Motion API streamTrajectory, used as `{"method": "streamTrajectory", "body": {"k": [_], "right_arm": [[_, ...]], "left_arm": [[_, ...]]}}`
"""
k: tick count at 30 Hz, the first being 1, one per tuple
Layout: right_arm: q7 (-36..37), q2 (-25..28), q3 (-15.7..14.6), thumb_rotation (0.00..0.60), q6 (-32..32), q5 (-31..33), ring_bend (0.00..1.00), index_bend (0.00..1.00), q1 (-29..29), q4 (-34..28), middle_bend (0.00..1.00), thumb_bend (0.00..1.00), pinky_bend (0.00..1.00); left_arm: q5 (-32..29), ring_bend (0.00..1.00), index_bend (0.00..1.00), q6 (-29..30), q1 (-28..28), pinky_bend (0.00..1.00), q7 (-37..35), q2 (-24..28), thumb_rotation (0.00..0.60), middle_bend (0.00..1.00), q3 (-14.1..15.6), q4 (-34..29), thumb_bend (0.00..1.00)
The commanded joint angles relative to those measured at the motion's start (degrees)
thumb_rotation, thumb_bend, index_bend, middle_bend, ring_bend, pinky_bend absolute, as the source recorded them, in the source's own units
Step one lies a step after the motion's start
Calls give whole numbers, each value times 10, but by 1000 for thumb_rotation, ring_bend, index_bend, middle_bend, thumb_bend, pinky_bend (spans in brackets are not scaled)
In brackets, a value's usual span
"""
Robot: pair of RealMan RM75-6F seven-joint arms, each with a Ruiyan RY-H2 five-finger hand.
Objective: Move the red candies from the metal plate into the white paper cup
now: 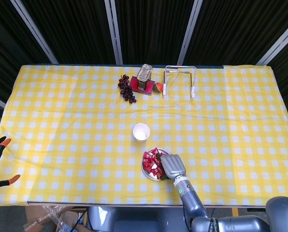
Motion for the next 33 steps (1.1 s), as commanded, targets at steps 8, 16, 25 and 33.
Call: {"method": "streamTrajectory", "body": {"k": [8,16,25,33], "right_arm": [[18,-3,-1,600,-3,-8,921,659,3,6,753,524,1000],[41,1,5,600,0,-28,924,682,1,7,758,561,1000],[59,19,9,600,8,-52,924,682,-3,-17,758,569,1000],[60,46,30,600,22,-54,924,682,1,-49,759,569,1000]], "left_arm": [[0,0,0,0,0,0,-1,0,600,0,0,0,34],[0,0,0,-1,0,0,-2,0,600,0,0,0,34],[0,0,0,0,0,0,-2,1,600,0,0,-1,34],[1,0,0,0,0,0,-2,1,600,0,0,-1,34]]}}
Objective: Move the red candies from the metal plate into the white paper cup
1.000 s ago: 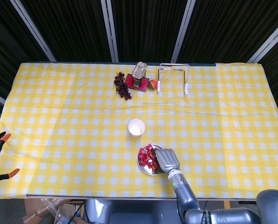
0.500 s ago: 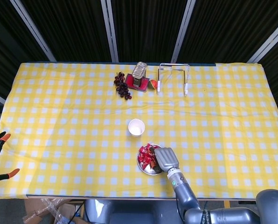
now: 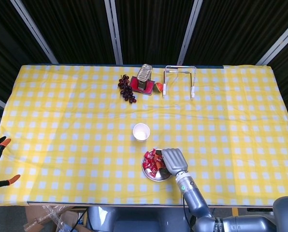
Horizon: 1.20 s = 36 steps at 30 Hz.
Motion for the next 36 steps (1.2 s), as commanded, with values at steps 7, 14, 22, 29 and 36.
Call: {"method": "streamTrajectory", "body": {"k": [7,14,22,29,36], "right_arm": [[-5,27,41,600,6,18,924,682,19,-39,758,574,1000],[-23,28,70,600,6,38,924,682,49,-39,758,575,1000],[-45,9,126,600,-3,83,924,682,107,5,758,575,1000],[-44,-15,155,600,-31,124,924,682,152,76,758,575,1000],[-27,-39,155,600,-58,144,924,682,181,149,758,575,1000]], "left_arm": [[-1,0,0,-3,-1,0,-2,1,600,0,0,-1,34],[-3,0,0,-7,-2,0,-7,3,600,0,0,-2,34],[-5,0,0,-11,-4,0,-11,4,600,0,0,-3,34],[-8,0,0,-15,-5,0,-16,5,600,0,0,-3,35],[-11,0,0,-25,-8,0,-20,10,600,0,1,-7,34]]}}
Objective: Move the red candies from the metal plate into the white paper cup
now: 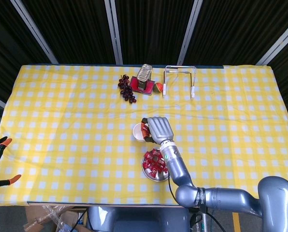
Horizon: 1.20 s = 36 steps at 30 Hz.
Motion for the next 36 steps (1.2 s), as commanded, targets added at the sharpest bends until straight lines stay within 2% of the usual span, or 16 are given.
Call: {"method": "streamTrajectory", "body": {"k": [1,6,15,22,30,36], "right_arm": [[16,-19,-1,600,-18,10,924,682,17,45,758,575,1000],[32,-35,-7,600,-31,6,924,660,29,84,758,575,1000],[48,-51,-15,600,-28,-7,924,518,38,109,758,572,1000],[58,-57,-16,600,-17,-26,924,449,42,115,758,499,1000],[57,-51,-23,600,-9,-29,923,441,37,100,758,482,1000],[48,-25,-37,600,16,-47,913,419,22,42,758,482,1000]], "left_arm": [[0,0,0,-2,-1,0,-2,1,600,0,0,-1,35],[-3,0,0,-7,-2,0,-5,4,600,0,1,-3,35],[-3,0,0,-8,-3,0,-7,5,600,0,1,-4,35],[-3,0,0,-8,-3,0,-8,5,600,0,1,-3,34],[-5,0,0,-9,-3,0,-8,6,600,0,1,-4,34],[-5,0,0,-8,-3,0,-6,5,600,0,1,-4,35]]}}
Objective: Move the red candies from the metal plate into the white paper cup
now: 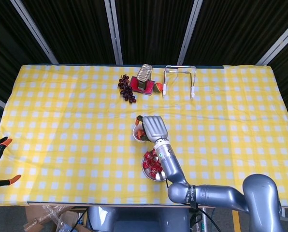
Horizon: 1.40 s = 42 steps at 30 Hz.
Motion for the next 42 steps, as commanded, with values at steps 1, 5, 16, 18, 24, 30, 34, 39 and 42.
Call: {"method": "streamTrajectory", "body": {"k": [1,5,16,18,24,30,34,39,42], "right_arm": [[-9,22,-13,600,19,-14,910,403,-13,-44,758,480,1000],[-31,56,-42,600,43,-16,890,316,-35,-119,758,440,991],[-57,120,-157,600,98,-61,879,211,-106,-263,751,401,979],[-63,114,-183,600,107,-74,879,211,-118,-265,751,400,979],[-57,92,-204,600,117,-92,879,176,-140,-250,751,372,979],[-54,79,-206,600,116,-96,879,122,-150,-231,751,369,979],[-47,75,-202,600,104,-83,879,121,-159,-207,751,369,979],[-39,75,-206,600,87,-79,879,122,-168,-197,751,370,979],[-36,71,-207,600,79,-84,879,122,-172,-191,751,369,979]], "left_arm": [[0,0,0,0,0,0,1,0,600,0,0,0,35],[1,0,0,2,1,0,2,-1,600,0,0,0,35],[10,0,0,15,4,0,3,-4,600,0,0,4,35],[12,0,0,19,5,0,3,-5,600,0,0,5,35],[17,0,0,27,8,0,3,-8,600,0,0,9,35],[19,0,0,32,9,0,3,-10,600,0,-1,11,37],[19,0,0,32,9,0,3,-11,600,0,-1,13,38],[18,0,0,30,8,0,5,-11,600,0,-1,12,37],[17,0,0,31,9,0,7,-12,600,0,-1,12,38]]}}
